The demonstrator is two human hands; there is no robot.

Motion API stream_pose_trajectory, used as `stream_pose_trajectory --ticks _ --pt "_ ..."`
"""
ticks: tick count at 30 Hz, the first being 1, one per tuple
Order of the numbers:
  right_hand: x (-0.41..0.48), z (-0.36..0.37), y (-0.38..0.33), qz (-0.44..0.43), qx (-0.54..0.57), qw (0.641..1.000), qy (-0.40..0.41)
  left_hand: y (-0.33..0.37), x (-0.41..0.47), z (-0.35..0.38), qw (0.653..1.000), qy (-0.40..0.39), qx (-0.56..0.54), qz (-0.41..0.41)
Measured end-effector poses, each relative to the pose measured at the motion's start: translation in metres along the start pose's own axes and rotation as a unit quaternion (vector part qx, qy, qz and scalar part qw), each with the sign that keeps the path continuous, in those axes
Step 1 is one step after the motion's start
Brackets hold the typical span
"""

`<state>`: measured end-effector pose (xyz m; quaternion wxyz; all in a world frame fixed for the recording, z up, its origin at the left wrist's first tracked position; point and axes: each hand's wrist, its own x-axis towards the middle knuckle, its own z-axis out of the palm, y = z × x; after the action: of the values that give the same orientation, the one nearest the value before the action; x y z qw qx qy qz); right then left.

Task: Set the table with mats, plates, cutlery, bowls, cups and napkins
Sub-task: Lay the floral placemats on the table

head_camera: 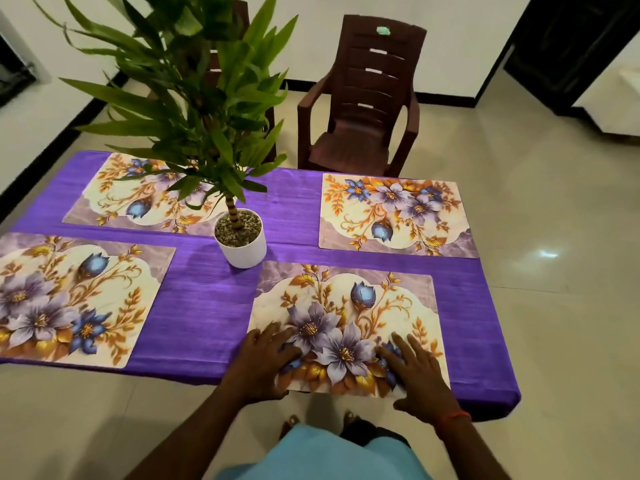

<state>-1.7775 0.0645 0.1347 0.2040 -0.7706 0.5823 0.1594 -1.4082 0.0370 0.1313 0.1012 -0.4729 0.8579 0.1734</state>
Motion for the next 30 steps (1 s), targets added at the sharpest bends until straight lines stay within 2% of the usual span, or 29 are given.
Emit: stream_pose_trajectory --ticks 3,14,22,30 --pt "0.004 -0.003 0.003 -0.002 -0.002 1.000 0.004 -0.003 0.002 -0.004 1.000 0.004 0.009 0.003" --pt "0.007 -0.011 0.009 0.003 -0.012 1.000 0.008 -0.012 0.006 -0.007 0.997 -0.068 0.022 0.001" --pt "0.007 -0.014 0.012 0.001 -0.010 1.000 0.000 -0.015 0.006 -0.008 0.998 -0.060 0.019 0.010" --pt "0.009 -0.014 0.012 -0.003 -0.014 1.000 0.003 -0.009 0.005 -0.005 1.000 -0.015 0.023 0.014"
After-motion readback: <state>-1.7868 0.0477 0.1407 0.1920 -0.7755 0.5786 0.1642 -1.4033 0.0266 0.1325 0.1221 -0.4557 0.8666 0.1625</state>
